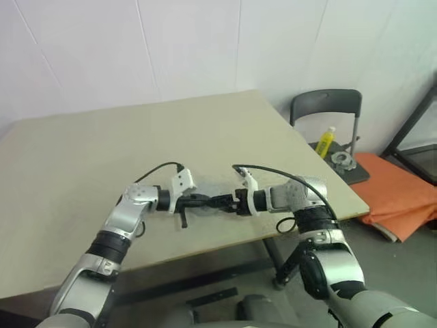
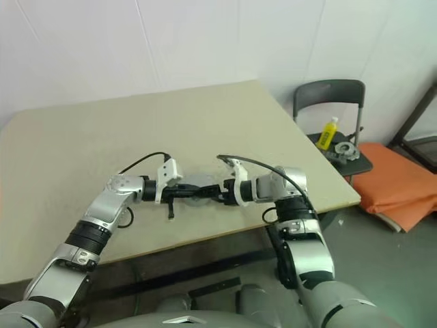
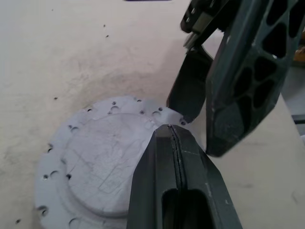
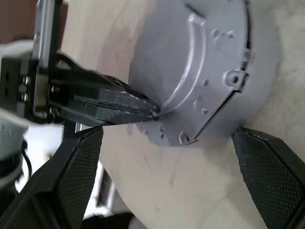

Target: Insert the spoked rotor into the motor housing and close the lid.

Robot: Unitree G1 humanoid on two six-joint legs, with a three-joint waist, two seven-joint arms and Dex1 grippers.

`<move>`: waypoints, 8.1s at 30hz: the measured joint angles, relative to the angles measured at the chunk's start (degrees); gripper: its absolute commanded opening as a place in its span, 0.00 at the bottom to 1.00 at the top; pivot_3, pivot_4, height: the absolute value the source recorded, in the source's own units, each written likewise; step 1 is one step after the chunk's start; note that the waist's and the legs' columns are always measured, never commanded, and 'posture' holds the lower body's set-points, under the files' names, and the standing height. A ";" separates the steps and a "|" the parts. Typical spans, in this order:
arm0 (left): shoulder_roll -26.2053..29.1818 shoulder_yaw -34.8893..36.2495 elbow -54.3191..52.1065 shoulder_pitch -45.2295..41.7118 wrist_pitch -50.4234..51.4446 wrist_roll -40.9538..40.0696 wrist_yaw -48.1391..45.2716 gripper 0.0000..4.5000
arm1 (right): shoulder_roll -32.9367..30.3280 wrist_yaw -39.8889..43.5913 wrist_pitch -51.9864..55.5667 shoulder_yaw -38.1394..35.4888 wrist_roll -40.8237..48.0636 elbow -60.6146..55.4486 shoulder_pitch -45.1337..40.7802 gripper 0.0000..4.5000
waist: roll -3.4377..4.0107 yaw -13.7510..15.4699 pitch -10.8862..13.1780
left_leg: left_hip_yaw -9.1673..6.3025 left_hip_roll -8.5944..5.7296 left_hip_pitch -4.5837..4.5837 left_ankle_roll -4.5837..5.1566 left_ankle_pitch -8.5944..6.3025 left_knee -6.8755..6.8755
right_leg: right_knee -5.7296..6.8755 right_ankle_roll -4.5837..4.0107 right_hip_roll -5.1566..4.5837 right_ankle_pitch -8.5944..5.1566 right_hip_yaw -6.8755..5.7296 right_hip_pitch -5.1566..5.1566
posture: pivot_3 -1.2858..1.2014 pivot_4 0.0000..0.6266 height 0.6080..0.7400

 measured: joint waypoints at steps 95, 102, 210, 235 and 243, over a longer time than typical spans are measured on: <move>-7.29 8.25 8.28 -2.81 -3.88 -4.87 11.60 0.00 | -3.34 2.11 -4.05 5.40 6.16 0.09 -0.91 1.00 | 0.23 1.29 0.81 | 1.20 1.01 -1.09 0.44 0.08 0.72 | 0.97 -0.41 0.00 0.62 -0.36 -1.04 | 0.52 0.00 1.00; -7.31 8.13 9.18 -2.79 -6.56 -3.64 11.99 0.00 | -1.04 -4.76 -4.94 0.53 6.18 4.76 -3.37 1.00 | 0.22 1.26 0.80 | 1.20 1.01 -0.96 0.44 0.09 0.75 | 1.00 -0.49 0.02 0.74 -0.35 -0.95 | 0.52 0.00 1.00; -11.55 52.78 1.68 1.57 48.30 -48.33 45.16 0.99 | 1.78 -17.92 -20.52 -15.38 10.11 20.82 -12.85 0.27 | 0.01 0.52 0.95 | 1.33 0.98 -1.18 0.59 0.01 0.61 | 0.81 -0.34 0.03 0.67 -0.17 -1.12 | 0.52 0.00 1.00; -16.93 52.86 6.75 -1.32 47.14 -52.75 51.55 0.99 | 5.11 -18.82 -29.25 -19.16 10.82 28.13 -17.92 0.27 | -0.13 0.53 1.03 | 1.33 0.98 -1.18 0.59 0.01 0.63 | 0.82 -0.34 0.03 0.68 -0.16 -1.11 | 0.52 0.00 1.00; -17.04 53.83 9.25 -2.37 47.62 -55.21 52.19 0.99 | 7.09 -18.82 -30.40 -19.24 10.96 29.30 -19.12 0.27 | -0.13 0.52 1.03 | 1.33 0.98 -1.18 0.59 0.01 0.62 | 0.83 -0.34 0.03 0.69 -0.16 -1.11 | 0.52 0.00 1.00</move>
